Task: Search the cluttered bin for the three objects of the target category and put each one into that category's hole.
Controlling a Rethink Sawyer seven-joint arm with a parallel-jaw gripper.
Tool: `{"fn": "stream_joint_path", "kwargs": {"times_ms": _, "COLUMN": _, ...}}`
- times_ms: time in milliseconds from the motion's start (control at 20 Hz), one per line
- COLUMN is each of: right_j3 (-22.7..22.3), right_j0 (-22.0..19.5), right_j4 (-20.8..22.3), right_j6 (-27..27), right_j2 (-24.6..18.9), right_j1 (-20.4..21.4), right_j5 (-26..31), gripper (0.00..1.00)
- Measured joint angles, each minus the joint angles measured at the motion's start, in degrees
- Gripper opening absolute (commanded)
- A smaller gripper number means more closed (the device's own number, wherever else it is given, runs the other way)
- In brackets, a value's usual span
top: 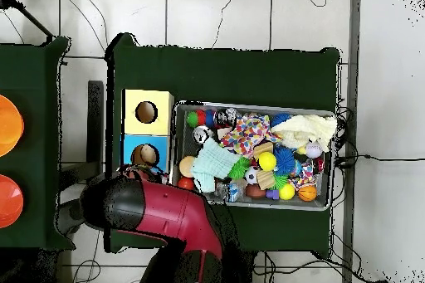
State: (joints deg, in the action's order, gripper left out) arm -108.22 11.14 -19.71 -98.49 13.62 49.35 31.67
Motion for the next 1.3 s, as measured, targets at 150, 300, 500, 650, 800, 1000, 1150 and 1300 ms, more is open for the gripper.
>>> {"fn": "stream_joint_path", "kwargs": {"times_ms": 150, "right_j3": 0.01, "right_j0": -0.05, "right_j4": -0.01, "right_j6": 0.00, "right_j2": 0.00, "right_j1": -0.68, "right_j5": 0.00, "gripper": 0.00}}
{"fn": "stream_joint_path", "kwargs": {"times_ms": 300, "right_j3": 0.01, "right_j0": -0.20, "right_j4": -0.01, "right_j6": 0.00, "right_j2": -0.01, "right_j1": -1.13, "right_j5": 0.00, "gripper": 0.00}}
{"fn": "stream_joint_path", "kwargs": {"times_ms": 500, "right_j3": 0.01, "right_j0": -0.51, "right_j4": -0.01, "right_j6": 0.00, "right_j2": -0.03, "right_j1": -1.36, "right_j5": 0.00, "gripper": 0.00}}
{"fn": "stream_joint_path", "kwargs": {"times_ms": 650, "right_j3": 0.04, "right_j0": -1.08, "right_j4": 0.01, "right_j6": 0.00, "right_j2": -0.03, "right_j1": -1.37, "right_j5": -0.01, "gripper": 0.00}}
{"fn": "stream_joint_path", "kwargs": {"times_ms": 800, "right_j3": 0.04, "right_j0": -1.48, "right_j4": 0.03, "right_j6": 0.00, "right_j2": -0.03, "right_j1": -1.44, "right_j5": -0.01, "gripper": 0.00}}
{"fn": "stream_joint_path", "kwargs": {"times_ms": 1000, "right_j3": 0.14, "right_j0": -1.87, "right_j4": 0.11, "right_j6": 0.00, "right_j2": -0.03, "right_j1": -1.51, "right_j5": -0.01, "gripper": 0.00}}
{"fn": "stream_joint_path", "kwargs": {"times_ms": 1150, "right_j3": 0.27, "right_j0": -1.90, "right_j4": 0.16, "right_j6": 0.00, "right_j2": -0.03, "right_j1": -1.56, "right_j5": -0.01, "gripper": 0.00}}
{"fn": "stream_joint_path", "kwargs": {"times_ms": 1300, "right_j3": 0.48, "right_j0": -1.91, "right_j4": 0.20, "right_j6": 0.00, "right_j2": -0.04, "right_j1": -1.82, "right_j5": -0.01, "gripper": 0.00}}
